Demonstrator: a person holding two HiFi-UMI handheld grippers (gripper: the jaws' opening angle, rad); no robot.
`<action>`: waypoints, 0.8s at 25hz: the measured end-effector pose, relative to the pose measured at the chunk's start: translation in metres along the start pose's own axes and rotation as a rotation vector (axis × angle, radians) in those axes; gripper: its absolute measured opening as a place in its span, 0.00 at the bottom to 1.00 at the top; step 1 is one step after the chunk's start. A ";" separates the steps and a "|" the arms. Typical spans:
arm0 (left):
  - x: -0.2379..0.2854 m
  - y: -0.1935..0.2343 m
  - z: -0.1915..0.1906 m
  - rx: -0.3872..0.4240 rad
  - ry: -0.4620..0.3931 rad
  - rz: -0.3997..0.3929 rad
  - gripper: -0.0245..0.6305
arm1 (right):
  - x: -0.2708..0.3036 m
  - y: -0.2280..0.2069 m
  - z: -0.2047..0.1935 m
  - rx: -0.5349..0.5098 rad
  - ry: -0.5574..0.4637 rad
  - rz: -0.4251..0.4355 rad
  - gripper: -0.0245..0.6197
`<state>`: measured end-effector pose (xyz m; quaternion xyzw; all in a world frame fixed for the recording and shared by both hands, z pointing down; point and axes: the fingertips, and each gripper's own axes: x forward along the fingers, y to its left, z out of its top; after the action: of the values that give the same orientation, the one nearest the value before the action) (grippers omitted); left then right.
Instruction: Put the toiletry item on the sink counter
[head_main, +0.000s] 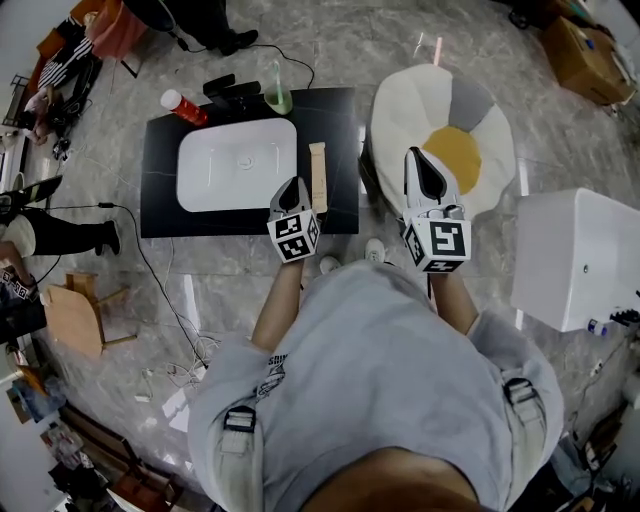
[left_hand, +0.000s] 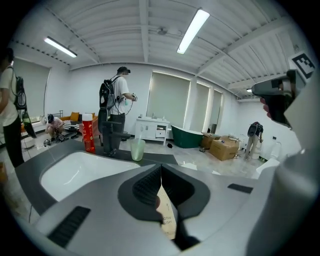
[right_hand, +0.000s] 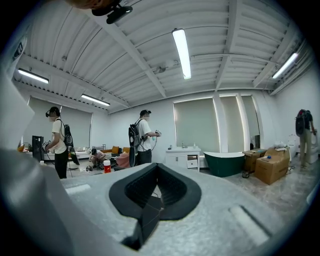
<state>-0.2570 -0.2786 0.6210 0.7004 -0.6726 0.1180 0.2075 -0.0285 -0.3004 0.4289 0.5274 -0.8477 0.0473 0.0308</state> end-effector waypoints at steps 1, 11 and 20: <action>-0.003 0.000 0.003 0.009 -0.006 0.008 0.05 | 0.000 0.001 0.000 0.000 -0.001 0.005 0.05; -0.035 0.013 0.046 0.004 -0.105 0.055 0.04 | 0.008 0.011 0.010 -0.012 -0.025 0.051 0.05; -0.066 0.013 0.098 0.011 -0.250 0.072 0.04 | 0.008 0.013 0.013 -0.008 -0.035 0.063 0.05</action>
<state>-0.2851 -0.2636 0.5062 0.6863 -0.7172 0.0409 0.1138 -0.0441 -0.3031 0.4163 0.5011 -0.8645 0.0355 0.0166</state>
